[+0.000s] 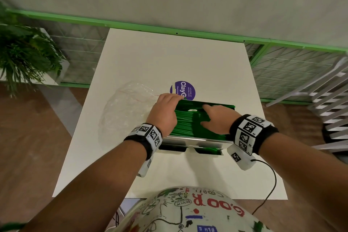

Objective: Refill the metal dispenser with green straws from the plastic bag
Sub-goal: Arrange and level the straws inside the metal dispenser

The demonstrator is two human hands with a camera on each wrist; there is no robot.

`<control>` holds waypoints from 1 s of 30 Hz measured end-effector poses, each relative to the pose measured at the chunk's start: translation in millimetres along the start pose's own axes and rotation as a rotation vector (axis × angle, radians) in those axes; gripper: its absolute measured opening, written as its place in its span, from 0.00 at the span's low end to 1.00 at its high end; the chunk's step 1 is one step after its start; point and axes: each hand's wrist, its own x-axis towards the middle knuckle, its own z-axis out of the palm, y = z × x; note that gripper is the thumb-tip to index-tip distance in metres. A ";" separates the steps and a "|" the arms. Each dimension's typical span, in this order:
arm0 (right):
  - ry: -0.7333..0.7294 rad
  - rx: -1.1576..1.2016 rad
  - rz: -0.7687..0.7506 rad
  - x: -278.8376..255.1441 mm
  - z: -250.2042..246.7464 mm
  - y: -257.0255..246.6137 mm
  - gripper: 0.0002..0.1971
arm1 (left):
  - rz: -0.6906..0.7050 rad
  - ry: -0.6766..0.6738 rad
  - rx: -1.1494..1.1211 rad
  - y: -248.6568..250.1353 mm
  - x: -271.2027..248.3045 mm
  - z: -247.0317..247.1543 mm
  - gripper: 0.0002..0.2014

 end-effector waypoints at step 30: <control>-0.125 -0.039 -0.105 13.4 4.7 -13.3 0.29 | 0.006 -0.011 -0.003 -0.9 -2.0 -2.7 0.32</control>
